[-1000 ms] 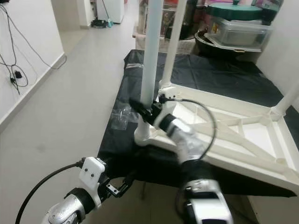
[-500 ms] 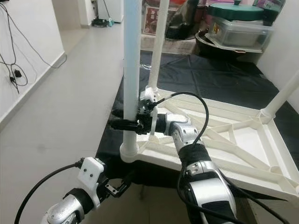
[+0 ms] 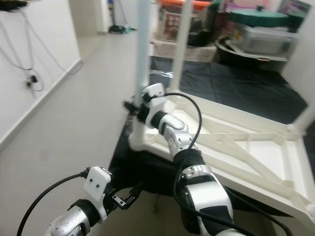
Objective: Building children table
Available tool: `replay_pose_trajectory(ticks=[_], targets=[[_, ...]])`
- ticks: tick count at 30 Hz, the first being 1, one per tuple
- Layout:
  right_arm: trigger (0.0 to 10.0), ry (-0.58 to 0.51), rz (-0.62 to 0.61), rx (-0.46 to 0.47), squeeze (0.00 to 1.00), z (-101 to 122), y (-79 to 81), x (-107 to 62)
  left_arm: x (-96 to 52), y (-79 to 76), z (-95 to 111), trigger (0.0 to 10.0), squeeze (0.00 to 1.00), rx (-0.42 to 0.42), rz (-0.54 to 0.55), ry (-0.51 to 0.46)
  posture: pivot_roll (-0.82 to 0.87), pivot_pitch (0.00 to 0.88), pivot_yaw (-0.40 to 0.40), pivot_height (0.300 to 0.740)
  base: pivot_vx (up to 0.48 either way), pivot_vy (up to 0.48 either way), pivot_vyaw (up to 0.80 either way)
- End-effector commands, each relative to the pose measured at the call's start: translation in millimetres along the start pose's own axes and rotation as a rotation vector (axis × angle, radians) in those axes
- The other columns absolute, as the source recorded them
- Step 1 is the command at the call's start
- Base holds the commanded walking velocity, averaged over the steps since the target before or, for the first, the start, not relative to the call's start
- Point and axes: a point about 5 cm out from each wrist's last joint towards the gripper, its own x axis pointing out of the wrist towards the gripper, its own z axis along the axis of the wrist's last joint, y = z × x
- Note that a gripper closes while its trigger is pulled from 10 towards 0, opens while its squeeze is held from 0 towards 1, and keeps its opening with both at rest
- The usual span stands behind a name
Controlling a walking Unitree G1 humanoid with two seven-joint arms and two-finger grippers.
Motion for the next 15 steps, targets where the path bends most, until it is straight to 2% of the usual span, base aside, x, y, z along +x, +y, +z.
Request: replay_pose_trajectory(ticks=[1,2,3,4,6,8,11,12,13,14,15], targets=[[0.0,0.040,-0.440,0.057,0.00,-18.9,-43.9,-23.2,-0.5,-0.5,-1.8,10.0,0.00,0.002,-0.003,0.008,0.13,0.066,-0.065,0.740,0.000,0.000,0.00],[0.0,0.031,-0.575,0.071,0.00,-22.0,-50.9,-31.4,-0.6,-0.3,-1.9,10.0,0.00,0.002,-0.004,0.009,0.13,0.062,-0.064,0.740,0.000,0.000,0.00],[0.0,0.031,-0.575,0.071,0.00,-22.0,-50.9,-31.4,-0.6,-0.3,-1.9,10.0,0.00,0.002,-0.004,0.009,0.13,0.062,-0.064,0.740,0.000,0.000,0.00],[0.0,0.021,-0.673,0.093,0.00,-25.1,-50.6,-39.1,-0.4,-0.2,-2.1,10.0,0.00,0.003,-0.005,0.009,0.13,0.061,-0.065,0.740,0.000,0.000,0.00],[0.0,0.021,-0.673,0.093,0.00,-25.1,-50.6,-39.1,-0.4,-0.2,-2.1,10.0,0.00,0.003,-0.005,0.009,0.13,0.061,-0.065,0.740,0.000,0.000,0.00],[0.0,0.016,-0.770,0.156,0.00,-30.4,-37.5,-45.7,-0.4,-0.2,-2.1,10.0,0.00,0.004,-0.006,0.009,0.13,0.062,-0.064,0.740,0.000,0.000,0.00],[0.0,0.011,-0.773,0.194,0.00,-32.4,-23.5,-42.9,0.0,-0.1,-2.2,10.0,0.00,0.005,-0.005,0.008,0.13,0.059,-0.067,0.740,0.000,0.000,0.00],[10.0,0.021,-0.750,0.190,0.00,-34.1,-18.3,-39.6,0.1,0.1,-2.1,10.0,0.00,0.006,-0.005,0.008,0.13,0.061,-0.068,0.740,0.000,0.000,0.00],[10.0,0.021,-0.750,0.190,0.00,-34.1,-18.3,-39.6,0.1,0.1,-2.1,10.0,0.00,0.006,-0.005,0.008,0.13,0.061,-0.068,0.740,0.000,0.000,0.00],[10.0,-0.007,-0.675,0.184,0.91,-32.9,-12.2,-35.4,0.0,0.3,-1.9,10.0,0.00,0.006,-0.004,0.007,0.13,0.062,-0.069,0.740,0.000,0.000,0.00],[10.0,-0.033,-0.594,0.193,1.00,-31.5,-5.7,-31.4,0.0,0.5,-1.9,10.0,0.00,0.007,-0.004,0.007,0.13,0.064,-0.068,0.740,0.000,0.000,0.00]])
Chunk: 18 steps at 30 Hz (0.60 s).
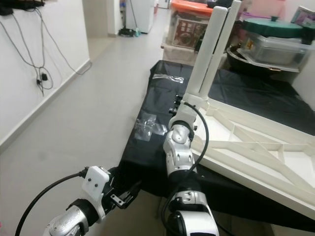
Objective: Building children table
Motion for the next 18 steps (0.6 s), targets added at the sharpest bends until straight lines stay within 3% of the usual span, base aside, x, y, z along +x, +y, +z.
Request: replay_pose_trajectory(ticks=[1,6,7,8,10,11,12,14,15,16,18], targets=[[10.0,0.041,0.089,0.041,1.00,-15.6,1.9,-3.3,0.0,-0.7,-2.4,10.0,0.00,0.003,-0.006,0.009,0.13,0.065,-0.068,0.740,0.000,0.000,0.00],[10.0,-0.002,0.212,0.066,1.00,-7.4,10.9,-4.5,0.2,-0.3,-2.4,10.0,0.00,0.003,-0.005,0.009,0.13,0.065,-0.067,0.740,0.000,0.000,0.00],[10.0,0.007,0.307,0.106,0.00,-4.6,16.2,-4.5,0.3,-0.2,-2.3,10.0,0.00,0.003,-0.005,0.008,0.13,0.066,-0.066,0.740,0.000,0.000,0.00],[10.0,0.007,0.307,0.106,0.00,-4.6,16.2,-4.5,0.3,-0.2,-2.3,10.0,0.00,0.003,-0.005,0.008,0.13,0.066,-0.066,0.740,0.000,0.000,0.00],[10.0,0.034,0.534,0.155,0.00,2.4,23.1,-4.5,0.7,0.1,-2.1,10.0,0.00,0.003,-0.007,0.008,0.13,0.068,-0.065,0.740,0.000,0.000,0.00],[10.0,0.051,0.675,0.143,0.00,5.7,24.1,-4.0,0.9,0.1,-2.1,10.0,0.00,0.003,-0.007,0.008,0.13,0.068,-0.063,0.740,0.000,0.000,0.00],[10.0,0.051,0.675,0.143,0.00,5.7,24.1,-4.0,0.9,0.1,-2.1,10.0,0.00,0.003,-0.007,0.008,0.13,0.068,-0.063,0.740,0.000,0.000,0.00],[10.0,0.088,0.876,0.100,0.00,10.9,20.0,-2.6,1.2,0.0,-2.1,10.0,0.00,0.004,-0.008,0.008,0.14,0.070,-0.070,0.740,0.000,0.000,0.00],[10.0,0.088,0.876,0.100,0.00,10.9,20.0,-2.6,1.2,0.0,-2.1,10.0,0.00,0.004,-0.008,0.008,0.14,0.070,-0.070,0.740,0.000,0.000,0.00],[10.0,0.112,0.957,0.086,0.00,13.6,17.7,-1.9,1.3,0.0,-2.0,10.0,0.00,0.005,-0.007,0.007,0.14,0.070,-0.070,0.740,0.000,0.000,0.00],[10.0,0.179,1.187,0.045,0.00,14.5,17.0,-11.0,1.1,0.3,-1.6,10.0,0.00,0.005,-0.004,0.006,0.13,0.070,-0.069,0.740,0.000,0.000,0.00]])
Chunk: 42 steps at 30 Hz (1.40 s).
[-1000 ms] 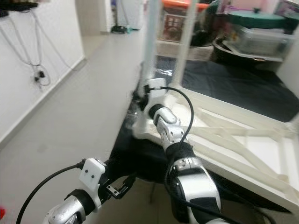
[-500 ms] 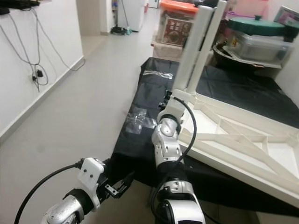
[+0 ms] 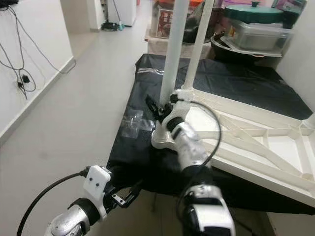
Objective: Building children table
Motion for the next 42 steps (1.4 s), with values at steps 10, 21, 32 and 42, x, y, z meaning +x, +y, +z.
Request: replay_pose_trajectory(ticks=[10,21,32,42], targets=[[10.0,0.255,0.780,0.024,0.00,-25.2,51.4,-3.3,-1.7,-0.3,-2.0,10.0,0.00,0.003,0.002,0.007,0.15,0.077,-0.071,0.740,0.000,0.000,0.00],[0.0,0.242,0.727,-0.073,0.00,-25.5,55.1,11.1,-3.0,-0.2,-1.9,10.0,0.00,0.000,0.005,0.008,0.14,0.082,-0.071,0.740,0.000,0.000,0.00],[0.0,0.084,-0.353,-0.144,0.00,-14.3,-3.3,23.8,-2.2,-0.8,-2.5,10.0,0.00,-0.004,-0.001,0.010,0.13,0.077,-0.067,0.740,0.000,0.000,0.00],[0.0,-0.038,-1.034,-0.105,0.00,-20.8,-19.4,-18.2,-1.9,-1.2,-3.0,10.0,0.00,-0.003,-0.005,0.012,0.13,0.068,-0.066,0.740,0.000,0.000,0.00]])
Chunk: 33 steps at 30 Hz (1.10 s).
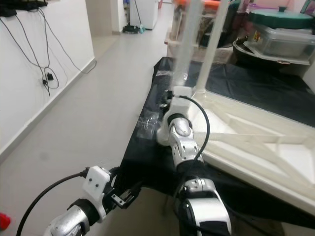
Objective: Building children table
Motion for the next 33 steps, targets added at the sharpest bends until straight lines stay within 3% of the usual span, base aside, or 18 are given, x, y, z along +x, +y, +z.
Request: replay_pose_trajectory(ticks=[1,5,6,9,10,11,16,17,21,22,24,26,27,29,33], targets=[[0.0,0.064,-0.160,0.047,0.00,-14.1,-17.2,-5.6,-0.6,-1.4,-2.1,10.0,0.00,-0.001,-0.006,0.009,0.13,0.065,-0.069,0.740,0.000,0.000,0.00],[0.0,0.099,-0.235,0.089,0.00,-20.9,-7.6,-11.5,-0.5,-1.5,-2.1,10.0,0.00,-0.001,-0.006,0.009,0.13,0.062,-0.067,0.740,0.000,0.000,0.00],[10.0,0.098,-0.224,0.090,0.00,-21.5,-3.3,-12.3,-0.4,-1.6,-2.2,10.0,0.00,-0.001,-0.007,0.009,0.13,0.059,-0.068,0.740,0.000,0.000,0.00],[10.0,0.094,-0.213,0.088,0.00,-21.5,-0.7,-12.8,-0.4,-1.6,-2.3,10.0,0.00,-0.001,-0.008,0.009,0.13,0.058,-0.068,0.740,0.000,0.000,0.00],[10.0,0.074,-0.167,0.106,0.71,-19.4,2.7,-12.0,-0.4,-1.8,-2.3,10.0,0.00,-0.001,-0.008,0.009,0.13,0.057,-0.067,0.740,0.000,0.000,0.00],[10.0,0.030,-0.093,0.121,1.00,-14.0,7.0,-10.4,-0.4,-2.0,-2.4,10.0,0.00,-0.002,-0.009,0.009,0.13,0.056,-0.069,0.740,0.000,0.000,0.00],[10.0,-0.050,0.019,0.122,1.00,-2.2,10.8,-9.0,-0.4,-2.1,-2.6,10.0,0.00,-0.003,-0.009,0.009,0.13,0.056,-0.068,0.740,0.000,0.000,0.00],[10.0,-0.064,0.110,0.152,0.00,2.1,13.7,-7.5,-0.2,-2.1,-2.7,10.0,0.00,-0.004,-0.010,0.010,0.13,0.054,-0.068,0.740,0.000,0.000,0.00],[10.0,-0.077,0.492,0.260,0.00,18.6,22.5,-4.8,0.1,-1.7,-2.8,10.0,0.00,-0.005,-0.011,0.010,0.13,0.057,-0.067,0.740,0.000,0.000,0.00],[10.0,-0.077,0.492,0.260,0.00,18.6,22.5,-4.8,0.1,-1.7,-2.8,10.0,0.00,-0.005,-0.011,0.010,0.13,0.057,-0.067,0.740,0.000,0.000,0.00],[10.0,-0.009,0.859,0.300,0.00,20.4,24.6,-14.0,0.9,-1.4,-3.0,10.0,0.00,-0.005,-0.013,0.010,0.12,0.059,-0.070,0.740,0.000,0.000,0.00],[10.0,0.054,1.088,0.328,0.00,17.4,23.4,-24.9,1.6,-1.2,-2.9,10.0,0.00,-0.005,-0.015,0.010,0.13,0.059,-0.071,0.740,0.000,0.000,0.00],[10.0,0.054,1.088,0.328,0.00,17.4,23.4,-24.9,1.6,-1.2,-2.9,10.0,0.00,-0.005,-0.015,0.010,0.13,0.059,-0.071,0.740,0.000,0.000,0.00],[10.0,0.108,1.269,0.321,0.00,11.3,23.5,-34.3,1.9,-0.5,-2.4,10.0,0.00,-0.004,-0.015,0.009,0.13,0.062,-0.068,0.740,0.000,0.000,0.00],[10.0,0.150,1.412,0.310,0.00,5.7,27.1,-39.7,1.8,0.1,-2.1,10.0,0.00,-0.004,-0.014,0.007,0.12,0.061,-0.066,0.740,0.000,0.000,0.00]])
